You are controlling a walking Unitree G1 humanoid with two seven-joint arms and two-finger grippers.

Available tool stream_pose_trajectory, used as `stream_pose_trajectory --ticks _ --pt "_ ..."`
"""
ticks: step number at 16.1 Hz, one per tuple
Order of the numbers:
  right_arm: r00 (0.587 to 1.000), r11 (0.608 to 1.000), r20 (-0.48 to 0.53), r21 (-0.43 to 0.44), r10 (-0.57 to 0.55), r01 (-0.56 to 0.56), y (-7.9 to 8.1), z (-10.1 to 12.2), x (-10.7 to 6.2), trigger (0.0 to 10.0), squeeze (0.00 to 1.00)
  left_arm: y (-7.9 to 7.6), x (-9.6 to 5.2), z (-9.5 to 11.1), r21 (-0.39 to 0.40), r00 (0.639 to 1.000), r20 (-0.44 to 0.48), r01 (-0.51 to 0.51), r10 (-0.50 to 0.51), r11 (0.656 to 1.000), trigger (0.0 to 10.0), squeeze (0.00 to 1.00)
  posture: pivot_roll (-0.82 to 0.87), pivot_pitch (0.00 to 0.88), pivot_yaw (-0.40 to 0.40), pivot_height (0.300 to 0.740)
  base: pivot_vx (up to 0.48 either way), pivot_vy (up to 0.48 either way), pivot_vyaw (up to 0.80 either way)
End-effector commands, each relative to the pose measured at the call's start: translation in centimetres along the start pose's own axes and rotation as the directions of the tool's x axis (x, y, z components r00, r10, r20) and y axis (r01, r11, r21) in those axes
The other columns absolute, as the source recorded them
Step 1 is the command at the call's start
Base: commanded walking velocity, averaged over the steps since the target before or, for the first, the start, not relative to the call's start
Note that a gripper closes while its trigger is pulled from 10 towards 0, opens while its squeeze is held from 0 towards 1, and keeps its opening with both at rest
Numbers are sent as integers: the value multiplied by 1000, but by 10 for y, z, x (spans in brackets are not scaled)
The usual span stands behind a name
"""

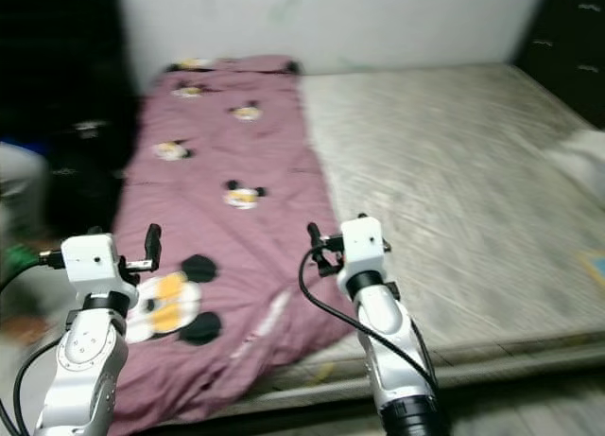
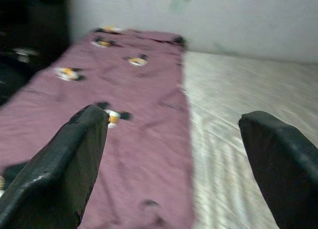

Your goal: Clean up the room

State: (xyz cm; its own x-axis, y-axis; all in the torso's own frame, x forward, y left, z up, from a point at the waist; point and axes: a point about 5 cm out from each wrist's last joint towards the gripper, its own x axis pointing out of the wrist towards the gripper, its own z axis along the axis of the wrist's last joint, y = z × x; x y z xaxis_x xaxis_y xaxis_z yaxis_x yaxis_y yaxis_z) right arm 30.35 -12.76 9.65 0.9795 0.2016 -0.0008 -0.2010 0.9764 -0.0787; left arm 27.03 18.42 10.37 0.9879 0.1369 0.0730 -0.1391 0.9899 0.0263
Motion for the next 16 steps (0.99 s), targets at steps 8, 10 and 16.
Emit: stream_pose_trajectory --ticks 8,10,16 --pt "999 1000 -47 2 -1 1 -14 -1 -18 10000 0 13 -34 3 90 999 -34 23 -20 996 10000 0 -3 106 20 740 0 0 0" --pt "989 999 -138 -16 46 -49 -17 -11 -25 10000 0 19 -37 1 79 999 -50 -9 13 997 10000 0 -3 125 19 740 0 0 0" --pt "987 997 -154 -45 56 -63 -25 -14 -28 10000 0 26 -41 -4 106 997 -79 -5 13 994 10000 0 -2 148 14 740 0 0 202"
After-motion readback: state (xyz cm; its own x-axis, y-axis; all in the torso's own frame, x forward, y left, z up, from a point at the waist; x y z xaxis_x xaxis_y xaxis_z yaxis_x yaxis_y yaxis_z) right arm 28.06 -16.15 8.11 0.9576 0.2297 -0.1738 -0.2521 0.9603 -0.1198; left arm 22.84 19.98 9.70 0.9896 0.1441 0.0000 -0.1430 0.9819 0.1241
